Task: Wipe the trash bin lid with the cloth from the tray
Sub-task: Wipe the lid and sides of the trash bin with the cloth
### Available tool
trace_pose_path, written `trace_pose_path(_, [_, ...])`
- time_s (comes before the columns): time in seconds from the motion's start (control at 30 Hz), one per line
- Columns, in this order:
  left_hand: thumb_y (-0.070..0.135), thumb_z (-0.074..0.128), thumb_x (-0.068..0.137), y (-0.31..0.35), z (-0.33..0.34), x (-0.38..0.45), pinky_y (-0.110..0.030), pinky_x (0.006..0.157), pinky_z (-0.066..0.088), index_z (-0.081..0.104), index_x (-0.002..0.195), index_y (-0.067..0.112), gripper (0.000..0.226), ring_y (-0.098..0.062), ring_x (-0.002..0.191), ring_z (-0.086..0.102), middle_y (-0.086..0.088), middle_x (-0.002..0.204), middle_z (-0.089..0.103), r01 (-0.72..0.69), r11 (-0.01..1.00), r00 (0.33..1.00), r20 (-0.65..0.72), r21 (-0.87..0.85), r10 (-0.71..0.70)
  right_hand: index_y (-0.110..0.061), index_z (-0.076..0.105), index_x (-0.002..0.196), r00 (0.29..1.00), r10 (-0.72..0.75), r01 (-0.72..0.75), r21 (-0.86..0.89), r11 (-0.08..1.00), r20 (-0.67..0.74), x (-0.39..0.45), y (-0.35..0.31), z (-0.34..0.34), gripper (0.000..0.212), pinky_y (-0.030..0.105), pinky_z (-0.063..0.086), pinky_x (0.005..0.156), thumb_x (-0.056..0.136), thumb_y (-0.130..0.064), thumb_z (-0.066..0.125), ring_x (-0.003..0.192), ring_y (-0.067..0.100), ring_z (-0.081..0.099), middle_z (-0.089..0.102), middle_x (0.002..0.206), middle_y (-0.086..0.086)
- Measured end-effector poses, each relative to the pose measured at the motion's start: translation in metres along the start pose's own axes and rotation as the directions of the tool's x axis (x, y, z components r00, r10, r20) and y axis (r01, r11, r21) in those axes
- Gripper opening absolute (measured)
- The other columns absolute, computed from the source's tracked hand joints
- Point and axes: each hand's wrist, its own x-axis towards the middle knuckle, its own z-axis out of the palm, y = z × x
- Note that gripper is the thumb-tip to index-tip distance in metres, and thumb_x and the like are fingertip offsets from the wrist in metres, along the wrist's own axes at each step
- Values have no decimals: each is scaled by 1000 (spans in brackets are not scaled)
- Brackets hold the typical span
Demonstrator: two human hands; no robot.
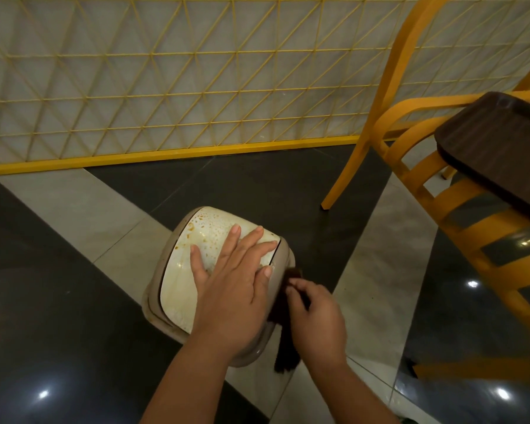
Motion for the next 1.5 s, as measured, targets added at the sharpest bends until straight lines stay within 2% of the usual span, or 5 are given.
trace_pose_path(0.37, [40,19,97,-1,1,2,-32,98,-37,30,132,51,38,10,135,-21,31,150,13,10,1000,1000,-9,7,-10,-51,57,87,986,87,-109,158,981,140,-52,15,22,17,31,55,85,87,-35,62,88,3,63,59,96,-21])
trace_pose_path(0.6, [43,14,93,-1,3,0,-33,98,-38,31,133,49,43,8,137,-20,30,151,12,18,1000,1000,-8,18,-17,-30,67,111,997,70,-62,193,979,-34,14,-2,2,22,29,55,82,93,-33,55,92,6,60,60,106,-11])
trace_pose_path(0.8, [46,11,92,-3,1,1,-34,100,-37,33,131,49,45,8,137,-19,29,151,14,14,1000,1000,-7,8,-14,-55,59,89,968,189,-234,324,917,165,-65,18,37,26,36,57,82,83,-31,68,90,7,65,64,97,-15])
trace_pose_path(0.93, [35,27,98,-3,-3,-2,-34,99,-37,35,131,47,35,9,137,-20,31,150,14,-20,999,1000,20,-48,21,-46,62,99,986,149,-165,350,922,72,-33,7,20,22,32,55,86,90,-26,61,95,5,63,64,104,-17])
trace_pose_path(1.5, [58,35,89,-21,-23,-6,-49,105,-28,-9,147,40,74,-5,137,-32,17,154,-23,131,989,990,33,73,-134,-19,53,111,849,409,-506,735,452,333,-48,-4,24,27,37,60,60,88,-10,63,83,31,71,70,97,15])
